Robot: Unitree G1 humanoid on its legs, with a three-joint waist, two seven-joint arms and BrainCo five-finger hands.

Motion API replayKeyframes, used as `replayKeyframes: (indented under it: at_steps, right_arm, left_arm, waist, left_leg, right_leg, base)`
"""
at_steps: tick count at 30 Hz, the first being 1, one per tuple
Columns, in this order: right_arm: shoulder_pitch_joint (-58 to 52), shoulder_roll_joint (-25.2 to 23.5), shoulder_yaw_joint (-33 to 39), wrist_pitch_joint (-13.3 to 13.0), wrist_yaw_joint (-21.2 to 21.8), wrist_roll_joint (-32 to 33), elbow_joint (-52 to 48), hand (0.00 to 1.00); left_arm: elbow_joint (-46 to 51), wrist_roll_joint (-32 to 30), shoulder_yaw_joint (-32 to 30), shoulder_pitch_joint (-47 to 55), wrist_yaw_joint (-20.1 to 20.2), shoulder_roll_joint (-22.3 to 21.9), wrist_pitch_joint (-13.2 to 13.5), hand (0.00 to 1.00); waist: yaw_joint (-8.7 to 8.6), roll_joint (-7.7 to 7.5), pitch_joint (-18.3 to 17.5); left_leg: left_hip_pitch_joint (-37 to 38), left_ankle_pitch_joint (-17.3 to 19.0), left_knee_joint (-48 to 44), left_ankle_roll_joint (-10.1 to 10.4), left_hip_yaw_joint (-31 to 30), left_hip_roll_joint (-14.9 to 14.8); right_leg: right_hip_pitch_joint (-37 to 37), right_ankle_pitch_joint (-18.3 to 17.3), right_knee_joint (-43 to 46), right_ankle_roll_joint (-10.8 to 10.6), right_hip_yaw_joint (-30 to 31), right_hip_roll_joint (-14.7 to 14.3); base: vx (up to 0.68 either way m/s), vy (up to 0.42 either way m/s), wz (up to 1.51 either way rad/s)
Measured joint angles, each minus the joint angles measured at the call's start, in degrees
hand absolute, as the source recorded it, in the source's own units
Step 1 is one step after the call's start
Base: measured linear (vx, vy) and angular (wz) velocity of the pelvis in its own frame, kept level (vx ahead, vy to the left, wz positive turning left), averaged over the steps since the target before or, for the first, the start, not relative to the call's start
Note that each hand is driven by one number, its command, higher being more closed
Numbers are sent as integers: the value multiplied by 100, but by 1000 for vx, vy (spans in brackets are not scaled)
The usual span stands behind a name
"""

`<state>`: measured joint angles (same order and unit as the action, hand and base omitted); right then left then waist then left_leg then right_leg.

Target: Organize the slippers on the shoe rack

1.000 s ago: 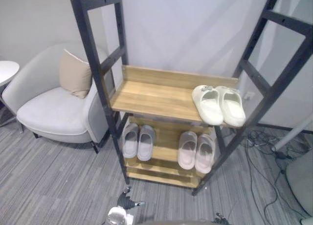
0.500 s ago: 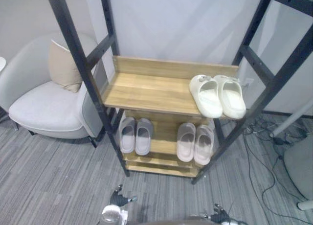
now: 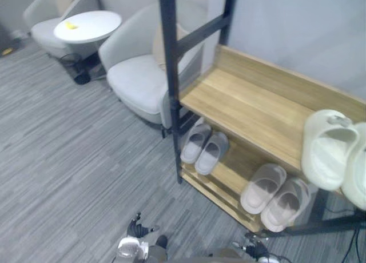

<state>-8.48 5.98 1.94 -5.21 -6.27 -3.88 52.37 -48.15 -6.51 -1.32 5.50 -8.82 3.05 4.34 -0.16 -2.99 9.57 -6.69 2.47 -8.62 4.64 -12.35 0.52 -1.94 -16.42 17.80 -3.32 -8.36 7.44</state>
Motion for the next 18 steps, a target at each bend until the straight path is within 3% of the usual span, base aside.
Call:
replayKeyframes:
  at_steps: [1,4,6,8,9,10,12,13,15,17,18]
  right_arm:
    - [50,4,5,-3,-41,3,-11,0]
    - [193,2,-4,5,-80,7,-11,0]
    - [376,-81,-70,5,-93,59,-2,0]
    - [384,-143,-114,6,-96,157,2,0]
    - [390,-238,-207,9,-97,167,14,0]
    - [398,-255,-221,17,-94,168,17,0]
    - [413,-345,-216,57,-69,165,22,0]
    - [438,-363,-219,83,-56,165,24,0]
    - [544,-395,-245,96,-42,160,9,0]
    - [545,-401,-250,102,-17,152,6,0]
    - [536,-371,-266,93,-10,150,-3,0]
  left_arm:
    - [5,0,8,-34,1,-3,0,0]
    - [-18,-1,3,-52,-6,6,4,0]
    - [-107,-2,-4,-107,-57,65,27,0]
    - [-236,-1,-48,-150,-106,74,6,0]
    - [-296,-2,-142,-169,-109,78,0,0]
    - [-329,0,-166,-201,-109,76,-11,0]
    - [-319,111,-202,-190,-109,82,-6,0]
    - [-354,153,-202,-203,-114,80,-17,0]
    - [-439,182,-145,-212,-113,115,-19,0]
    - [-555,176,-4,-205,-112,194,-104,0]
    - [-588,175,15,-189,-112,188,-113,0]
  waist:
    - [-11,35,25]
    - [-4,69,45]
    - [6,95,115]
    - [3,29,84]
    - [1,35,57]
    - [10,90,29]
    - [33,12,2]
    - [34,25,-5]
    - [-2,49,27]
    - [-35,19,43]
    - [-57,41,46]
  left_leg:
    - [-155,172,-297,-201,1009,-185]
    - [-469,431,-1035,-461,2860,-701]
    - [-551,805,-1371,-511,3182,-627]
    - [-528,882,-1396,-576,3530,-627]
    - [-565,964,-1615,-711,3821,-722]
    - [-707,1169,-1862,-699,3853,-746]
    - [-800,1559,-2105,-738,3590,-469]
    - [-782,1670,-2141,-752,3470,-354]
    - [-526,1808,-2127,-833,3231,-270]
    - [113,1826,-1684,-843,2941,-89]
    - [347,1821,-1502,-837,2841,-79]
  right_leg:
    - [-11,1,8,2,-225,13]
    - [-108,-44,-15,-18,-666,151]
    - [-303,-262,-112,-159,-908,324]
    - [-466,-301,-370,-220,-1030,395]
    - [-553,-302,-580,-220,-1102,426]
    - [-613,-309,-616,-229,-1222,439]
    - [-716,-295,-357,-337,-1310,663]
    - [-545,-250,271,-331,-1245,809]
    - [76,213,2011,-144,-828,986]
    - [539,-34,3188,-169,-352,718]
    - [622,-131,3195,-147,-343,556]
  base:
    - [-51,18,96]
    - [-14,81,71]
    - [-11,198,65]
    - [26,161,66]
    - [133,168,76]
    - [219,292,92]
    - [302,299,78]
    - [387,286,71]
    - [413,281,62]
    - [432,149,69]
    - [510,104,71]
